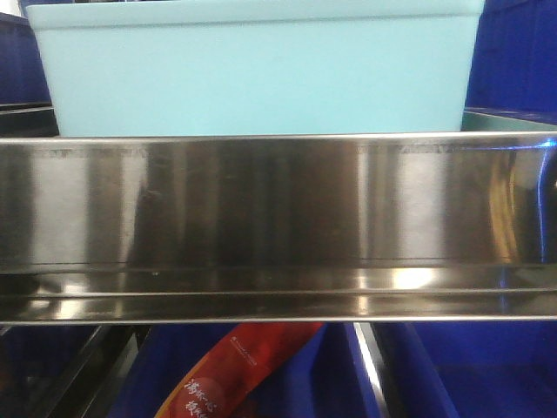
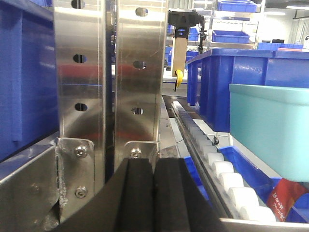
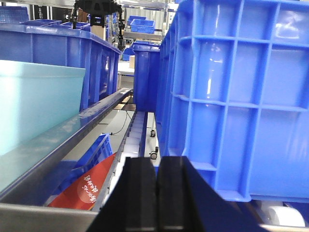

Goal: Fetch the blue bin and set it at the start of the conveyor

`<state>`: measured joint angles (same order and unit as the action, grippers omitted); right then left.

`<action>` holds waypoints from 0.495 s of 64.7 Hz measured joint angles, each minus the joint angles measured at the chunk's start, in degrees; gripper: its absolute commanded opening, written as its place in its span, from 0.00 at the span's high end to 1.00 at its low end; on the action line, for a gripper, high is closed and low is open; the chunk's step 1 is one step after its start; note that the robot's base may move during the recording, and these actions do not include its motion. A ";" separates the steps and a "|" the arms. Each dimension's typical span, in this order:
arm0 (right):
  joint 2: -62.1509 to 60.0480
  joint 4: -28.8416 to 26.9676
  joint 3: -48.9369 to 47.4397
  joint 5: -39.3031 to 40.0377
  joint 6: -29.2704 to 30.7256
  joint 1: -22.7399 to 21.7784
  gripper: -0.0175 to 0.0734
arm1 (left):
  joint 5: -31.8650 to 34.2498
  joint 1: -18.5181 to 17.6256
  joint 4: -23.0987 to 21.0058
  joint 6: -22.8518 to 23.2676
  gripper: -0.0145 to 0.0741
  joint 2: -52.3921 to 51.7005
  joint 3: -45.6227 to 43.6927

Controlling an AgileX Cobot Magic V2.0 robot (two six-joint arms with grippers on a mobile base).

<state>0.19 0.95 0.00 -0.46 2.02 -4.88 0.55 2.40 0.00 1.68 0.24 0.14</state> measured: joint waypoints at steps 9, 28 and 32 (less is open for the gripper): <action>0.00 0.00 0.00 0.00 0.00 0.00 0.99 | 0.00 0.00 0.00 0.00 0.96 0.00 0.00; 0.00 0.00 0.00 0.00 0.00 0.00 0.99 | 0.00 0.00 0.00 0.00 0.96 0.00 0.00; 0.00 0.00 0.00 0.00 0.00 0.00 0.99 | 0.00 0.00 0.00 0.00 0.96 0.00 0.00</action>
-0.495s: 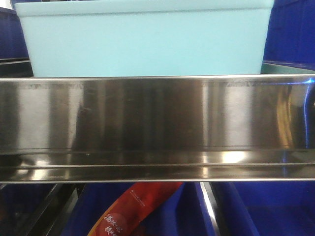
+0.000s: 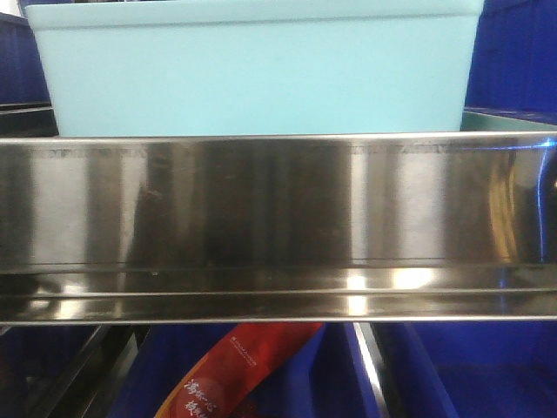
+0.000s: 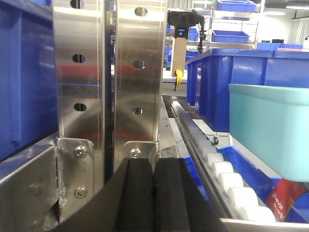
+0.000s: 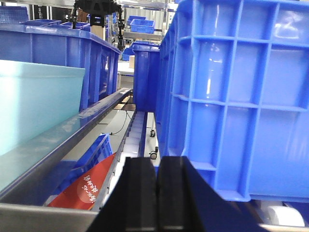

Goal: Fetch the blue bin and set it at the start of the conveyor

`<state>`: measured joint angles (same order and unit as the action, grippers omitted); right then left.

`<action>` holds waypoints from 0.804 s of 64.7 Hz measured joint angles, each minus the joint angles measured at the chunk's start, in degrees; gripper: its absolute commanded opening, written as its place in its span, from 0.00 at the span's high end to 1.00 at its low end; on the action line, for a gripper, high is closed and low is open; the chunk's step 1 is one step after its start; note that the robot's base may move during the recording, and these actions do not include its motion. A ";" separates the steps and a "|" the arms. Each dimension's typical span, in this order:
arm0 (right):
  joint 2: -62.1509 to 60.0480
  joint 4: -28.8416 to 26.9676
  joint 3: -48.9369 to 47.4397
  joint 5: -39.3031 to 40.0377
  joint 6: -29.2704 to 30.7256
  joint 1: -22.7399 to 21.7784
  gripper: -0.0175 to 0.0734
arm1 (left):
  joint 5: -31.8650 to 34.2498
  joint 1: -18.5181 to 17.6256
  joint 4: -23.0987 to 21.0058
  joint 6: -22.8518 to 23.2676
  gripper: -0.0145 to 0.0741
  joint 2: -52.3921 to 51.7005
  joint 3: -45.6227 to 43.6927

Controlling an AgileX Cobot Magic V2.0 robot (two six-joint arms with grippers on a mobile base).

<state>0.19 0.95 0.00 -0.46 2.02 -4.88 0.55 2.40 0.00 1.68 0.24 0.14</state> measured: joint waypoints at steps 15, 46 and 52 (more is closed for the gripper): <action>0.00 0.00 0.00 0.00 0.00 0.00 0.99 | 0.00 0.00 0.00 0.00 0.96 0.00 0.00; 0.00 0.00 0.00 1.35 0.00 0.00 0.99 | -0.55 0.00 5.45 0.00 0.96 0.00 0.00; 0.00 0.00 0.00 3.23 0.00 0.00 0.99 | -0.55 0.00 5.70 0.00 0.96 -0.04 -0.14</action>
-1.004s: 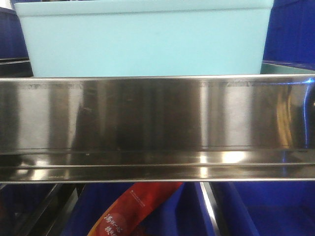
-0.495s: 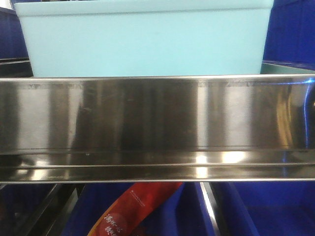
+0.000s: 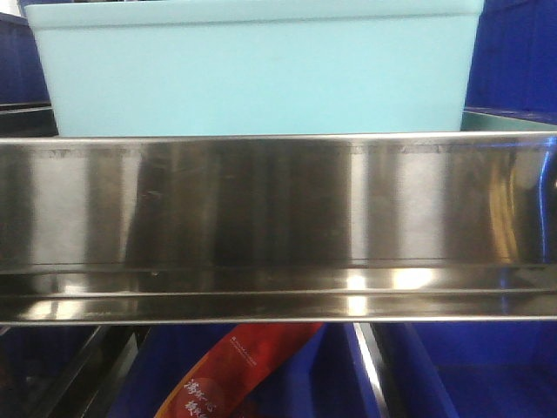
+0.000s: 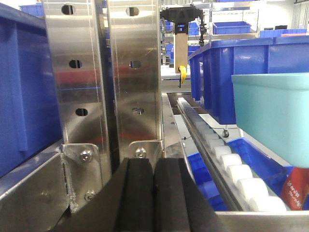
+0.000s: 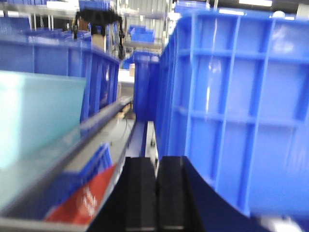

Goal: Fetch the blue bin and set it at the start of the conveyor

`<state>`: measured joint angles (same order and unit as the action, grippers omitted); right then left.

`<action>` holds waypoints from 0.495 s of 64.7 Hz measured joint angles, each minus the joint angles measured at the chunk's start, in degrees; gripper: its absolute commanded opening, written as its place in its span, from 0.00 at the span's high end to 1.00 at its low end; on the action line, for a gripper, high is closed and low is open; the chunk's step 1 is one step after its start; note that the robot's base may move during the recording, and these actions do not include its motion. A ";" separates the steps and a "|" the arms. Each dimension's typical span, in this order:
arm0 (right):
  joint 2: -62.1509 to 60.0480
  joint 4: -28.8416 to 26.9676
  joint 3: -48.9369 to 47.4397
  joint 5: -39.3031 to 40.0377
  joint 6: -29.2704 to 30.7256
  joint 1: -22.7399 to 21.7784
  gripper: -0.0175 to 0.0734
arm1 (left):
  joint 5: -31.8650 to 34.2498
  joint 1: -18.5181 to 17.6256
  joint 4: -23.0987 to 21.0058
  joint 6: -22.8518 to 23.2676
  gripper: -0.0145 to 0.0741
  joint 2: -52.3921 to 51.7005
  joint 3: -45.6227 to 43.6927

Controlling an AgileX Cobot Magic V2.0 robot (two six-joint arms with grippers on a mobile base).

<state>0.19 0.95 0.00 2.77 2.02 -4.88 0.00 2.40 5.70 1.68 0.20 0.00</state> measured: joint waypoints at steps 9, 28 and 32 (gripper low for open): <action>0.00 0.00 -2.36 -2.77 0.00 0.00 0.99 | -7.58 0.00 0.61 0.00 0.96 -0.09 -5.21; 0.19 0.00 -21.11 -24.69 -0.10 0.00 0.99 | -25.20 0.00 1.09 0.00 0.96 1.44 -22.96; 1.37 0.00 -24.58 -28.91 -0.10 0.00 0.99 | -27.18 0.00 1.09 0.00 0.96 3.55 -25.92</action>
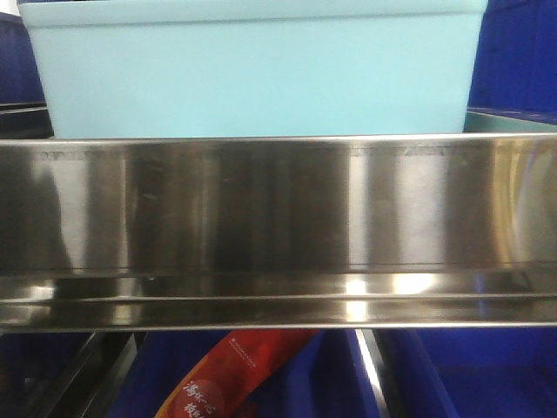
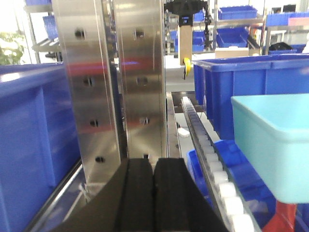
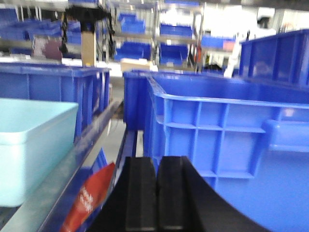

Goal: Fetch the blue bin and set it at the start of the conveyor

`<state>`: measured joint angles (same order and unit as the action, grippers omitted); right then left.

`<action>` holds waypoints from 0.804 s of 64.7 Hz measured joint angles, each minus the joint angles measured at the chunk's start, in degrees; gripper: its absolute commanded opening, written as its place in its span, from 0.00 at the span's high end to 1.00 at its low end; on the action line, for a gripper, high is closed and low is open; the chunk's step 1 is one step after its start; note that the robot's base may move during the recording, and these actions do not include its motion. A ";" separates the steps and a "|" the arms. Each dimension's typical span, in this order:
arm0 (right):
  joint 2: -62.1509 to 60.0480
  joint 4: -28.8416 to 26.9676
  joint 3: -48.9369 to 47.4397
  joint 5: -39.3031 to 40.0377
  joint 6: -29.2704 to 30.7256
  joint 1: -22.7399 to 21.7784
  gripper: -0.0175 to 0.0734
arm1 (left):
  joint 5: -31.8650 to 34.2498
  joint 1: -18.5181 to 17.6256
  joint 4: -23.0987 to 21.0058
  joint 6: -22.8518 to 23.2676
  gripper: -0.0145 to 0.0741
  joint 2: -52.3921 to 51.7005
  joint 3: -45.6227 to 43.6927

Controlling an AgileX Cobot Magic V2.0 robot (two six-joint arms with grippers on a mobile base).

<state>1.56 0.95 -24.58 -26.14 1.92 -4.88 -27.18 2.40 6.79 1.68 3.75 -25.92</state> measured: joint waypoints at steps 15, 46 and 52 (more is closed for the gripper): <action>11.81 0.00 -13.32 -10.73 0.00 0.00 0.99 | -6.75 0.23 -0.73 -0.11 0.96 13.41 -13.41; 31.59 -0.95 -30.15 -13.39 0.00 0.00 0.99 | -11.85 0.23 -1.65 -0.11 0.96 31.47 -29.10; 32.21 -0.95 -30.36 -12.27 0.00 0.00 0.99 | -9.95 0.23 -1.75 -0.11 0.96 31.72 -29.21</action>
<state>33.76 0.00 -54.94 -38.41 1.92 -4.88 -37.13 2.63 5.05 1.57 35.48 -55.12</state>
